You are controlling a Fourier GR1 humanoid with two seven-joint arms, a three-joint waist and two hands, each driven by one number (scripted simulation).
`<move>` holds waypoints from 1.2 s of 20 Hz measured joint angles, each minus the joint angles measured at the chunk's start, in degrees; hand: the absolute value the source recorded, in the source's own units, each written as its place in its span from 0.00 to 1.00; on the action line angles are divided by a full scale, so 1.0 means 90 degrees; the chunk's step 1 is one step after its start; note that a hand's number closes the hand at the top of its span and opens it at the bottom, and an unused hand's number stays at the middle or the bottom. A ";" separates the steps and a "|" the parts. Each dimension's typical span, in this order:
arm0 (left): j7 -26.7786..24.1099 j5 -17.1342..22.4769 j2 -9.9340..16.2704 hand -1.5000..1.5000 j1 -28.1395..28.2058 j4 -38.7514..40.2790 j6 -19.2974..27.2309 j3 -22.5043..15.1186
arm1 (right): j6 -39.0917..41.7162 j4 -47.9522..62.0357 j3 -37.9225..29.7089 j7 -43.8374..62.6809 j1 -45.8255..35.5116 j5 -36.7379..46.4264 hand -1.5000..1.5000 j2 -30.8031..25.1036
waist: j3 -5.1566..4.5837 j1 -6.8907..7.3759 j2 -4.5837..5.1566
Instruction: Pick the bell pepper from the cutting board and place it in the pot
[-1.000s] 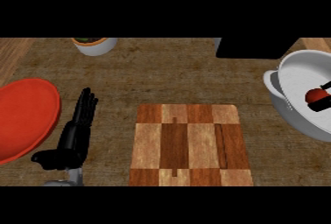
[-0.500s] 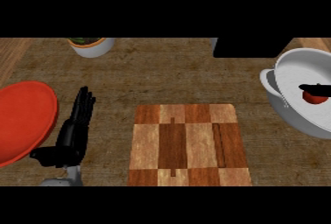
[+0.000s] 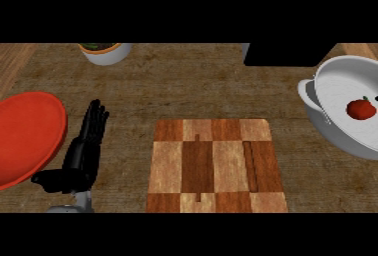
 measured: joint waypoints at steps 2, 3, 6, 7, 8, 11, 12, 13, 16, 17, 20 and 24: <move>0.0004 -0.0016 -0.0016 0.50 -0.0041 0.0035 0.0001 0.0006 | 0.0064 0.0159 -0.0187 -0.0382 0.0127 -0.0233 0.00 -0.0151 | 0.0002 0.0010 0.0007; 0.0017 -0.0061 -0.0059 0.50 -0.0068 0.0049 0.0045 -0.0025 | 0.0109 0.0252 -0.0279 -0.0569 0.0201 -0.0346 0.00 -0.0218 | 0.0001 0.0013 0.0009; -0.0012 0.0035 0.0033 0.50 0.0099 -0.0049 -0.0097 0.0042 | 0.0447 0.0365 -0.0471 -0.0948 0.0476 -0.0643 0.00 -0.0530 | 0.0000 0.0007 0.0000; -0.0049 -0.0034 -0.0019 0.50 0.0141 -0.0062 -0.0042 -0.0014 | 0.0596 0.0429 -0.0529 -0.1070 0.0562 -0.0725 0.00 -0.0666 | 0.0001 0.0008 0.0001; -0.0054 -0.0042 -0.0007 0.50 0.0107 -0.0039 -0.0048 0.0012 | 0.0655 0.0504 -0.0574 -0.1238 0.0637 -0.0812 0.00 -0.0710 | -0.0001 0.0006 0.0000; -0.0096 -0.0090 -0.0072 0.50 -0.0072 0.0161 -0.0014 0.0038 | 0.0766 0.0754 -0.0651 -0.1624 0.0780 -0.1022 0.00 -0.0822 | 0.0000 0.0006 0.0004; -0.0057 -0.0104 -0.0074 0.50 -0.0083 0.0136 -0.0009 0.0033 | 0.0876 0.0815 -0.0680 -0.1711 0.0877 -0.1084 0.00 -0.0921 | 0.0002 0.0005 0.0004; 0.0001 -0.0134 -0.0103 0.50 -0.0093 0.0079 0.0020 0.0001 | 0.0886 0.0881 -0.0672 -0.1781 0.0903 -0.1127 0.00 -0.0965 | 0.0001 0.0007 0.0002; -0.0062 -0.0067 -0.0080 0.50 -0.0048 0.0140 -0.0066 0.0074 | 0.1060 0.1043 -0.0716 -0.1936 0.1087 -0.1277 0.00 -0.1194 | 0.0003 0.0013 0.0004; -0.0069 -0.0096 -0.0115 0.50 -0.0052 0.0157 -0.0036 0.0058 | 0.1091 0.1089 -0.0744 -0.1984 0.1157 -0.1347 0.00 -0.1232 | 0.0001 0.0008 0.0002; -0.0021 -0.0074 -0.0097 0.50 -0.0007 0.0045 -0.0088 0.0056 | 0.1137 0.1187 -0.0880 -0.2052 0.1222 -0.1572 0.00 -0.1415 | 0.0005 0.0017 0.0002; 0.0064 -0.0141 -0.0141 0.50 0.0046 -0.0103 -0.0031 0.0003 | 0.1123 0.1294 -0.1082 -0.2161 0.1411 -0.1865 0.00 -0.1615 | 0.0008 0.0017 0.0001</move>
